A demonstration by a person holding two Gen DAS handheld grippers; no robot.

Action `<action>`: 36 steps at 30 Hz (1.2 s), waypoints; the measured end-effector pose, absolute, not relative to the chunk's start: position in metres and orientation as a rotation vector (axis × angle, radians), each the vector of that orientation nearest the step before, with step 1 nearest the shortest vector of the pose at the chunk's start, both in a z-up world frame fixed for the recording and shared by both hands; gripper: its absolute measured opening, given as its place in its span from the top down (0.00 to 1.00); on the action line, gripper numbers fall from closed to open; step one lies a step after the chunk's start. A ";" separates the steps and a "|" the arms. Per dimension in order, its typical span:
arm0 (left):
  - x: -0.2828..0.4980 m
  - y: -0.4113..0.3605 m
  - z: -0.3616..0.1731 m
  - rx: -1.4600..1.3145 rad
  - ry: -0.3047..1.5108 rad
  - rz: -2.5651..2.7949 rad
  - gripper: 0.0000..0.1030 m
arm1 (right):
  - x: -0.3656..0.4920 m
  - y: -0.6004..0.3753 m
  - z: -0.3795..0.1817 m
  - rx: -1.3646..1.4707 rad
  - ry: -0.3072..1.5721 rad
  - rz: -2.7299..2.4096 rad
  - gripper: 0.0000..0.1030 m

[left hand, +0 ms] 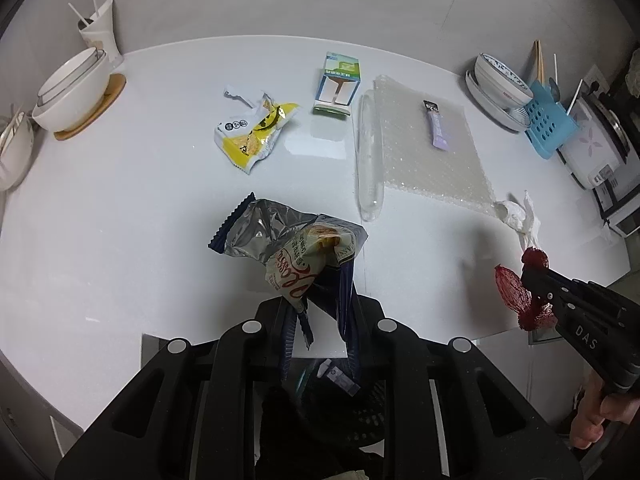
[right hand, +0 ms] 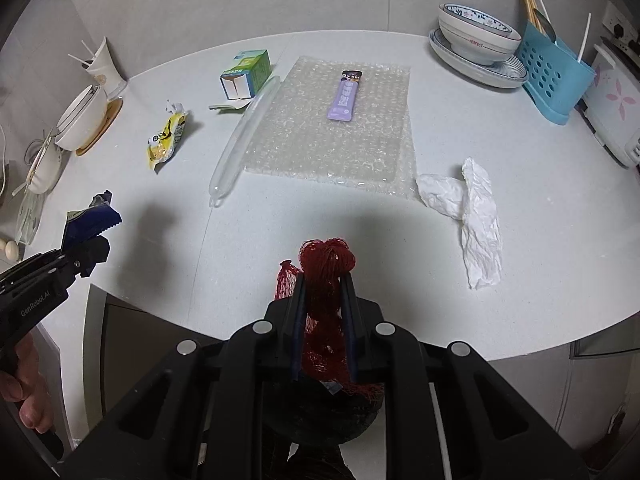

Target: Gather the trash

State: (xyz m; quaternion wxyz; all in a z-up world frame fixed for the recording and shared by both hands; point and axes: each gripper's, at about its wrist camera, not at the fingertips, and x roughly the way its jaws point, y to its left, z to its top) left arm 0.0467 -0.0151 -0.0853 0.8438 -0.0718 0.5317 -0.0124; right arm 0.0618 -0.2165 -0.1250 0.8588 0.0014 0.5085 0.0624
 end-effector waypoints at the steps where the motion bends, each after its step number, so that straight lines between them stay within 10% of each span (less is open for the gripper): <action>1: 0.044 -0.017 -0.085 -0.150 1.122 -0.027 0.81 | 0.059 -0.217 -0.125 0.003 1.066 0.132 0.85; 36: -0.057 -0.079 -0.117 -0.106 1.152 -0.095 0.81 | -0.030 -0.237 -0.150 -0.031 1.052 0.149 0.85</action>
